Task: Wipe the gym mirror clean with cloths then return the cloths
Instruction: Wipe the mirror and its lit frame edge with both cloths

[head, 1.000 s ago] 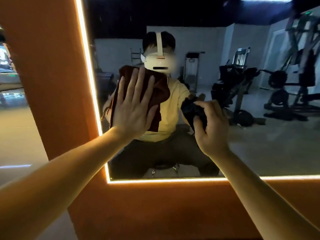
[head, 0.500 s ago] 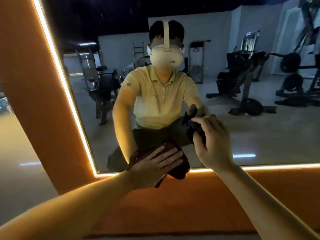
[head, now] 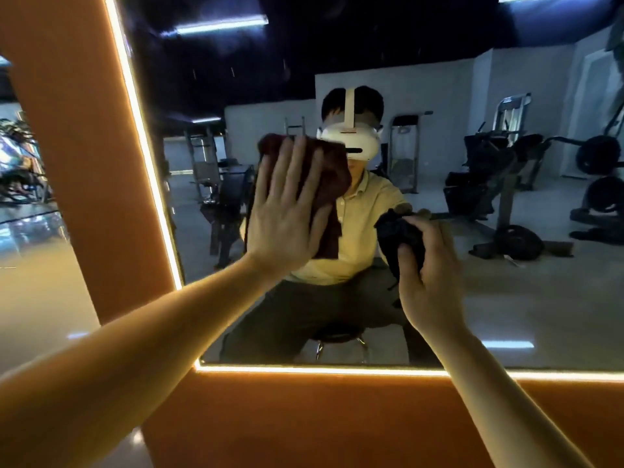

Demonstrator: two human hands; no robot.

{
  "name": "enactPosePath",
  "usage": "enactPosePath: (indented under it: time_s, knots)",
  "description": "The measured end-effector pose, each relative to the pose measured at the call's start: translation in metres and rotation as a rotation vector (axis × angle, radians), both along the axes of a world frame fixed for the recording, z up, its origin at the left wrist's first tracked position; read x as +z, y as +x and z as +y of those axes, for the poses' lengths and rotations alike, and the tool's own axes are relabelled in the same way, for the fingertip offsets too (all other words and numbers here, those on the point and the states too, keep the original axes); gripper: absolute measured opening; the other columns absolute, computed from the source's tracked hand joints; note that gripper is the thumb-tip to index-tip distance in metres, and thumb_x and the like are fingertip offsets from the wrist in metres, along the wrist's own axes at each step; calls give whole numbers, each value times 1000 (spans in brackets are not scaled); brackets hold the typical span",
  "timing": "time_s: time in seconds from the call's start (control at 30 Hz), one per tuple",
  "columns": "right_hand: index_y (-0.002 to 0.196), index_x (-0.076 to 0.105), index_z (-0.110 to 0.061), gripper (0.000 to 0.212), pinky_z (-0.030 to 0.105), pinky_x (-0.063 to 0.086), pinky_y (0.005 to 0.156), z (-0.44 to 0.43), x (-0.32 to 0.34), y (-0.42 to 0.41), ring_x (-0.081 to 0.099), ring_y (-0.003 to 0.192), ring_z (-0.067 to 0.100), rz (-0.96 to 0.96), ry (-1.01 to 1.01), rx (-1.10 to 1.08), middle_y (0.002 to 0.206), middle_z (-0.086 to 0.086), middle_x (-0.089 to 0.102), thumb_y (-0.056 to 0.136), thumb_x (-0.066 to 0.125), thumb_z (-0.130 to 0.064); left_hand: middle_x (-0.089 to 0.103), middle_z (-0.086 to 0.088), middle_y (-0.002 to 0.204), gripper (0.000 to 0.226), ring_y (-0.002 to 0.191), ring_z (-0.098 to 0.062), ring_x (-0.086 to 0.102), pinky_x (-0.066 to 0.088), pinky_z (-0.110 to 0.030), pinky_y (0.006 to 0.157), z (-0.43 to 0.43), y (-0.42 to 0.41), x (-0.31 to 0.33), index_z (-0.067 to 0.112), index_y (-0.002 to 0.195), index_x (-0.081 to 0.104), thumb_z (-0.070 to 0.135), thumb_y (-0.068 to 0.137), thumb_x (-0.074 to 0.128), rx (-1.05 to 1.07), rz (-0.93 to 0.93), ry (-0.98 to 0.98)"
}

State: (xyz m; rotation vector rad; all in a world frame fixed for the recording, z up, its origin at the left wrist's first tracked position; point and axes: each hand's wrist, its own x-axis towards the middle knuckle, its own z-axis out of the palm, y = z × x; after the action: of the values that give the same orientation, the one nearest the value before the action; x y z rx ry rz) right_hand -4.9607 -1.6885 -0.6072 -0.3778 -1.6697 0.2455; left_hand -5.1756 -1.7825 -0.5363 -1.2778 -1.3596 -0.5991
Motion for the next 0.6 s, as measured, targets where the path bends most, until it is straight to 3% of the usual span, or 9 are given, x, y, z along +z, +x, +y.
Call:
enactPosePath:
  time_s: [0.07, 0.13, 0.2, 0.27, 0.37, 0.47, 0.53, 0.6]
  knots:
    - [133, 56, -6, 36, 36, 52, 84, -2, -3, -4, 53, 104, 11, 4, 34, 26, 121, 10, 57, 102, 50, -22, -11, -15, 175, 75, 162, -32, -6, -8, -52, 130, -7, 2, -72, 14, 168, 1, 45, 109, 35, 28, 191, -257]
    - [132, 56, -5, 34, 43, 54, 86, -6, -4, -4, 58, 105, 19, -32, 69, 51, 119, 9, 56, 103, 49, -21, -16, -14, 174, 78, 162, -31, -11, -14, -51, 129, -20, -8, -123, 15, 168, -3, 46, 107, 34, 78, 457, -494]
    - [132, 57, -5, 35, 52, 54, 85, -11, 1, -4, 60, 106, 26, -66, 96, 66, 120, 9, 57, 103, 48, -22, -10, -11, 175, 74, 162, -29, -8, -13, -50, 129, -28, -22, -123, 18, 169, 1, 45, 107, 33, 60, 609, -634]
    - [131, 58, -3, 35, 54, 54, 84, -13, 11, -7, 61, 106, 29, -67, 111, 60, 121, 10, 58, 103, 47, -21, -4, -8, 176, 71, 162, -28, -8, -13, -50, 130, -29, -29, -85, 22, 168, 8, 44, 105, 32, 41, 647, -684]
    - [132, 57, -7, 32, 50, 56, 79, -14, 39, -17, 61, 104, 23, -9, 94, 74, 121, 8, 57, 102, 51, -15, -6, -8, 175, 70, 161, -26, -13, -11, -48, 130, -28, -35, 12, 25, 167, 4, 47, 105, 28, 72, 468, -458]
    - [133, 56, -11, 34, 48, 56, 80, -14, 73, -25, 60, 103, 20, 35, 89, 80, 122, 6, 56, 100, 50, -15, 3, -13, 175, 68, 163, -29, 0, 1, -49, 132, -29, -34, 127, 21, 169, 7, 55, 111, 20, 127, 295, -164]
    - [134, 55, -12, 34, 48, 56, 82, -14, 94, -27, 61, 104, 22, 47, 151, 77, 122, 6, 56, 99, 50, -13, 8, -16, 175, 72, 162, -32, 6, 5, -49, 132, -29, -28, 184, 16, 169, 12, 58, 110, 22, 129, 51, 65]
    - [134, 55, -9, 35, 45, 56, 84, -13, 112, -29, 61, 106, 22, 59, 184, 84, 123, 7, 56, 100, 51, -10, 6, -16, 175, 71, 162, -32, 4, 2, -47, 132, -19, -10, 197, 13, 168, 13, 53, 111, 26, 96, -220, 268]
